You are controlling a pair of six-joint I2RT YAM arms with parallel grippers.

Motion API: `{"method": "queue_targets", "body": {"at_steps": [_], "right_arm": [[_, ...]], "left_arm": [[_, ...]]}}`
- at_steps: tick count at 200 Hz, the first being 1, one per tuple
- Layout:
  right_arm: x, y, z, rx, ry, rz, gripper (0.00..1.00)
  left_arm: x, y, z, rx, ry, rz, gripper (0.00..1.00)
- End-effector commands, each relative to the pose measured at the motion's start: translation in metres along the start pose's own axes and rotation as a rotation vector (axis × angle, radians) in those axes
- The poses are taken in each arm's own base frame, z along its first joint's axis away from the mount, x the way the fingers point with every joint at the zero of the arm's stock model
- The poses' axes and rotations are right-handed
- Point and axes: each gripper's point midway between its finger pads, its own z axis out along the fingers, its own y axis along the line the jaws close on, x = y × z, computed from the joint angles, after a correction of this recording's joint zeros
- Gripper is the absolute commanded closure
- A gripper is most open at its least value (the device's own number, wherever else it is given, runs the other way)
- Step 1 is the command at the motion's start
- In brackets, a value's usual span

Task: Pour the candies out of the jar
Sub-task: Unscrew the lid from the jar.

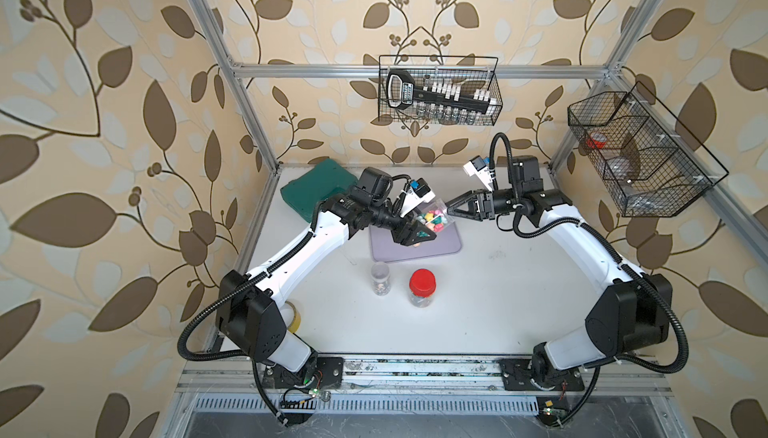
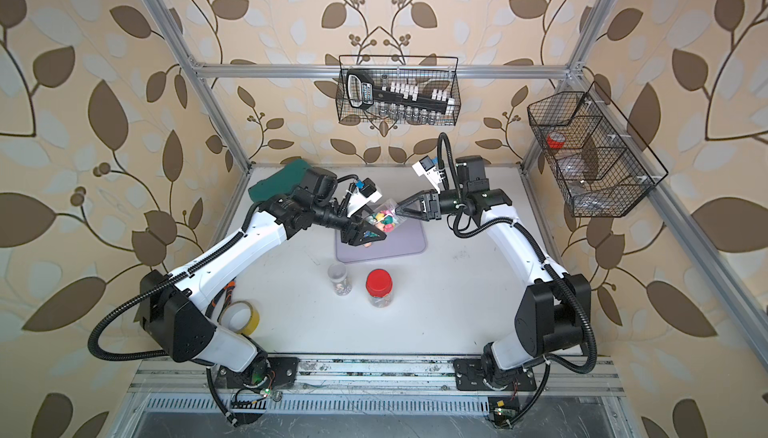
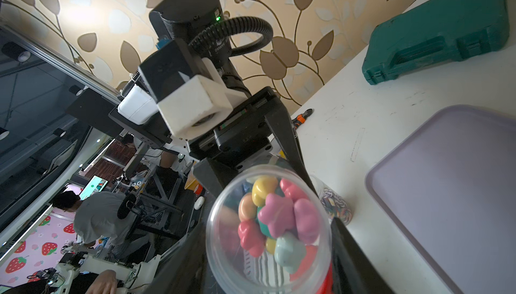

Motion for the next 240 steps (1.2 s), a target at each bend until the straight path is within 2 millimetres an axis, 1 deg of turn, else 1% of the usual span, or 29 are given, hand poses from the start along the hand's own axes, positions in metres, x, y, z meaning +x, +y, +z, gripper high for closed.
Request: {"method": "queue_targets", "body": {"at_steps": [1, 2, 8, 19, 36, 46, 63, 86, 98, 114, 125, 142, 162, 179, 200, 215, 240], "right_arm": [[-0.003, -0.025, -0.013, 0.068, -0.021, 0.118, 0.37], [-0.003, -0.024, -0.013, 0.067, -0.019, 0.117, 0.35], [-0.002, -0.024, -0.012, 0.069, -0.012, 0.120, 0.30], [-0.002, -0.025, -0.011, 0.083, -0.005, 0.124, 0.23], [-0.004, -0.024, -0.012, 0.098, -0.003, 0.129, 0.16], [-0.007, -0.025, -0.013, 0.117, -0.005, 0.138, 0.15], [-0.013, -0.026, -0.015, 0.153, -0.013, 0.163, 0.14], [-0.017, -0.037, -0.019, 0.241, -0.002, 0.256, 0.13], [-0.016, -0.041, -0.021, 0.270, 0.022, 0.311, 0.12], [-0.008, -0.045, -0.018, 0.303, 0.075, 0.367, 0.12], [-0.001, -0.047, -0.013, 0.310, 0.114, 0.383, 0.11], [0.006, -0.044, -0.001, 0.276, 0.146, 0.402, 0.11], [0.016, -0.042, 0.016, 0.234, 0.190, 0.414, 0.11], [0.019, -0.033, 0.028, 0.166, 0.212, 0.413, 0.11], [0.020, -0.031, 0.037, 0.154, 0.230, 0.408, 0.11], [0.021, -0.028, 0.042, 0.132, 0.240, 0.411, 0.13], [0.024, -0.030, 0.047, 0.124, 0.250, 0.419, 0.17]], "left_arm": [[-0.007, -0.014, -0.014, 0.036, -0.017, 0.071, 0.40], [-0.007, -0.014, -0.015, 0.035, -0.017, 0.070, 0.40], [-0.006, -0.014, -0.014, 0.035, -0.014, 0.069, 0.40], [-0.007, -0.013, -0.015, 0.032, -0.013, 0.073, 0.40], [-0.006, -0.013, -0.015, 0.030, -0.007, 0.073, 0.40], [-0.005, -0.013, -0.015, 0.027, -0.004, 0.073, 0.40], [-0.004, -0.011, -0.015, 0.013, 0.005, 0.080, 0.40], [0.000, -0.001, -0.016, -0.053, 0.040, 0.099, 0.40], [0.005, 0.005, -0.017, -0.095, 0.073, 0.120, 0.40], [0.010, 0.014, -0.020, -0.155, 0.103, 0.148, 0.40], [0.011, 0.018, -0.022, -0.191, 0.111, 0.166, 0.40], [0.010, 0.022, -0.025, -0.227, 0.120, 0.186, 0.40], [0.011, 0.022, -0.026, -0.241, 0.129, 0.201, 0.40], [0.013, 0.022, -0.025, -0.242, 0.135, 0.204, 0.40], [0.015, 0.021, -0.024, -0.236, 0.138, 0.203, 0.40], [0.016, 0.020, -0.023, -0.232, 0.139, 0.201, 0.40], [0.018, 0.021, -0.022, -0.231, 0.144, 0.199, 0.40]]}}
